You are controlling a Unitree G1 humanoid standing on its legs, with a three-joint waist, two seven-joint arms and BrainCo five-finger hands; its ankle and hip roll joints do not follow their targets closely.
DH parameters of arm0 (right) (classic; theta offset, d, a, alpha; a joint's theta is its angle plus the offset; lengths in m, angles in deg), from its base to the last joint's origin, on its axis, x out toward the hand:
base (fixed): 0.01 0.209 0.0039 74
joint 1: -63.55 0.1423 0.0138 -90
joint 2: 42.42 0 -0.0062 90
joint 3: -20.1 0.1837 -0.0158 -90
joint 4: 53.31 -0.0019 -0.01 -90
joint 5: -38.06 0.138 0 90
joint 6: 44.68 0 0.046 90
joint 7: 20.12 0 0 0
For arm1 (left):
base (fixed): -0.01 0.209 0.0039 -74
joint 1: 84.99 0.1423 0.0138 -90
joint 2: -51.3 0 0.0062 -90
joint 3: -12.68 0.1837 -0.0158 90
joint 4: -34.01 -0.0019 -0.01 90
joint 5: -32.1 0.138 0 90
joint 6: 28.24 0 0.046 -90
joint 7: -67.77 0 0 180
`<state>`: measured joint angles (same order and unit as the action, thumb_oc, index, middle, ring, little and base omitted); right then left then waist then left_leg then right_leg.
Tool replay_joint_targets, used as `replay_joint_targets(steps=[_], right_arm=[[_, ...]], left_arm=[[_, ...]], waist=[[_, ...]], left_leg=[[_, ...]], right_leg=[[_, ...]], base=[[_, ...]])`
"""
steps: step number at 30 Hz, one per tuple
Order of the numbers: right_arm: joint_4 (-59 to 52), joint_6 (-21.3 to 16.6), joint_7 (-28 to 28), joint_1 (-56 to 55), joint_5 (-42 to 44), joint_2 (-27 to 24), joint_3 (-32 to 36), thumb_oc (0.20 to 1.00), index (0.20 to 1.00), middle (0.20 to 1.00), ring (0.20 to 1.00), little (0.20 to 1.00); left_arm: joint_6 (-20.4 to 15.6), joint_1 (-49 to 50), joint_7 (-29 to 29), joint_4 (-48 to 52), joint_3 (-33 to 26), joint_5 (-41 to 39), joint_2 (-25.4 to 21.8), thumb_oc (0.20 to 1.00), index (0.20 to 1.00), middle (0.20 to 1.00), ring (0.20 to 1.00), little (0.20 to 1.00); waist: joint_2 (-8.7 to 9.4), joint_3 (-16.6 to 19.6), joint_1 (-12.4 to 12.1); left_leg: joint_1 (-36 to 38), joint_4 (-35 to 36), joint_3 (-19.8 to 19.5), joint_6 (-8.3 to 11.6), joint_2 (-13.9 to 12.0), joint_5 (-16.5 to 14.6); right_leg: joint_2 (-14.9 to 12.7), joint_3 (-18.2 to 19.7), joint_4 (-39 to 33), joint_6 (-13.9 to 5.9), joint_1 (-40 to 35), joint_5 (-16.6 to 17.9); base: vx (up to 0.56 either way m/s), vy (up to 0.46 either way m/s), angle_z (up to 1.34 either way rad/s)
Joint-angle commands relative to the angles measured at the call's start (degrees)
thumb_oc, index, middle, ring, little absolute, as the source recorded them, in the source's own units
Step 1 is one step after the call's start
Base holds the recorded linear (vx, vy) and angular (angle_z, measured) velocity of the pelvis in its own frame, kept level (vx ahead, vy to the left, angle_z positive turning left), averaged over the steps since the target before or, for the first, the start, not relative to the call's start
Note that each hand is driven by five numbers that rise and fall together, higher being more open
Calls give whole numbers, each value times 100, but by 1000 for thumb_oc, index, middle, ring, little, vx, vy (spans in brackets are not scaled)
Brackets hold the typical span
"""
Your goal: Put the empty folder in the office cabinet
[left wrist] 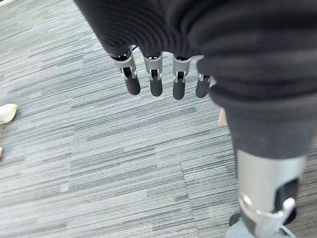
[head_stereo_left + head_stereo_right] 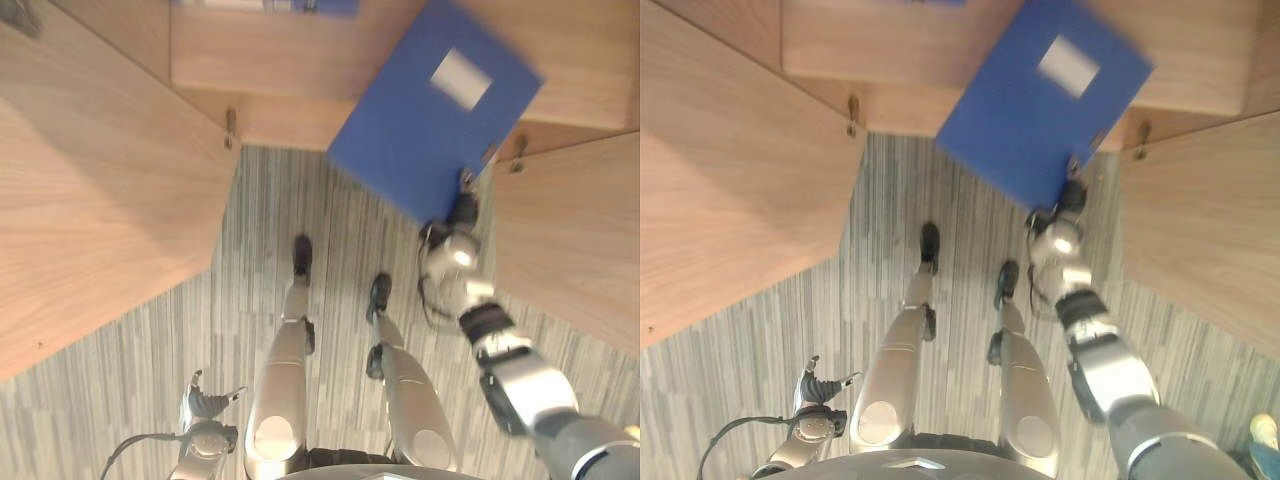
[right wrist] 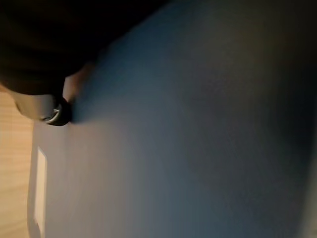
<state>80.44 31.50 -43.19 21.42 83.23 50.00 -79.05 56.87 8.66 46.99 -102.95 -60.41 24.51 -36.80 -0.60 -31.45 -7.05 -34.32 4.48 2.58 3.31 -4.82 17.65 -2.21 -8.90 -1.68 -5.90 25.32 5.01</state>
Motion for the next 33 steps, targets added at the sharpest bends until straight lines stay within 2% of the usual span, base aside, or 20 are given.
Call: replay_joint_targets(steps=[1, 6, 9, 14, 20, 23, 28, 29, 31, 33], right_arm=[[26, -271, -328, 238, 169, -595, 154, 200, 200, 200, 200, 200], [379, -683, -552, 1109, 440, -1065, 393, 200, 200, 200, 200, 200], [183, -948, -889, 1300, 371, -1075, 582, 200, 200, 200, 200, 200], [-39, -1432, -1836, 1595, 104, -896, 1089, 200, 200, 200, 200, 200], [-73, -1476, -2532, 1892, -77, -904, 1337, 200, 200, 200, 200, 200], [363, -1488, -2868, 2265, 230, -1201, 1465, 200, 200, 200, 200, 200], [1258, -1344, -2693, 2825, 986, -1823, 1308, 200, 200, 200, 200, 200], [1822, -1130, -2334, 3156, 1455, -2205, 1070, 200, 200, 200, 200, 200], [1974, -1034, -2253, 3269, 1542, -2364, 944, 200, 200, 200, 200, 200], [2430, -767, -1908, 3701, 1785, -2859, 477, 200, 200, 200, 200, 200]], left_arm=[[-106, -5, -153, 73, 284, 94, -251, 1000, 1000, 1000, 1000, 1000], [-160, -347, -111, -100, 597, 354, -326, 1000, 1000, 1000, 1000, 1000], [-157, -460, -115, -124, 700, 421, -310, 1000, 1000, 1000, 1000, 1000], [-169, -721, -285, -75, 798, 482, -270, 1000, 1000, 1000, 1000, 1000], [-190, -855, -423, -26, 844, 487, -235, 1000, 1000, 1000, 1000, 1000], [-221, -912, -440, -18, 883, 427, -211, 1000, 1000, 1000, 1000, 1000], [-265, -966, -375, -52, 939, 308, -224, 1000, 1000, 1000, 1000, 1000], [-299, -995, -299, -91, 965, 230, -226, 1000, 1000, 1000, 1000, 1000], [-324, -983, -275, -111, 961, 192, -258, 1000, 1000, 1000, 1000, 1000], [-397, -949, -179, -200, 959, 67, -334, 1000, 1000, 1000, 1000, 1000]], waist=[[110, 259, -184], [-44, 202, -235], [-102, 236, -230], [-169, 340, -231], [-169, 455, -247], [-123, 564, -265], [-59, 667, -322], [-17, 710, -364], [22, 727, -374], [88, 772, -415]], left_leg=[[267, 52, -82, 388, 27, -899], [-237, 52, -143, 430, 115, -871], [-462, 52, -158, 428, 167, -889], [-727, 52, -219, 400, 264, -937], [-906, 52, -259, 383, 355, -972], [-1012, 52, -311, 368, 404, -1001], [-1120, 52, -371, 359, 430, -1005], [-1197, 52, -390, 361, 419, -1005], [-1216, 52, -404, 360, 418, -1002], [-1273, 52, -418, 368, 405, -994]], right_leg=[[-419, -287, -332, -278, 491, 98], [-485, -322, -332, -334, 970, 137], [-532, -320, -332, -363, 1179, 149], [-609, -306, -332, -405, 1408, 132], [-670, -312, -332, -439, 1559, 126], [-710, -327, -332, -462, 1647, 117], [-729, -334, -332, -492, 1746, 133], [-741, -361, -332, -509, 1810, 141], [-733, -360, -332, -509, 1826, 138], [-726, -376, -332, -527, 1875, 138]], base=[[-47, 19, 6], [0, 25, 9], [40, 34, 4], [35, 19, 7], [29, 8, 7], [33, -9, 11], [10, -14, 6], [14, -39, 11], [3, -21, 2], [10, -39, 9]])
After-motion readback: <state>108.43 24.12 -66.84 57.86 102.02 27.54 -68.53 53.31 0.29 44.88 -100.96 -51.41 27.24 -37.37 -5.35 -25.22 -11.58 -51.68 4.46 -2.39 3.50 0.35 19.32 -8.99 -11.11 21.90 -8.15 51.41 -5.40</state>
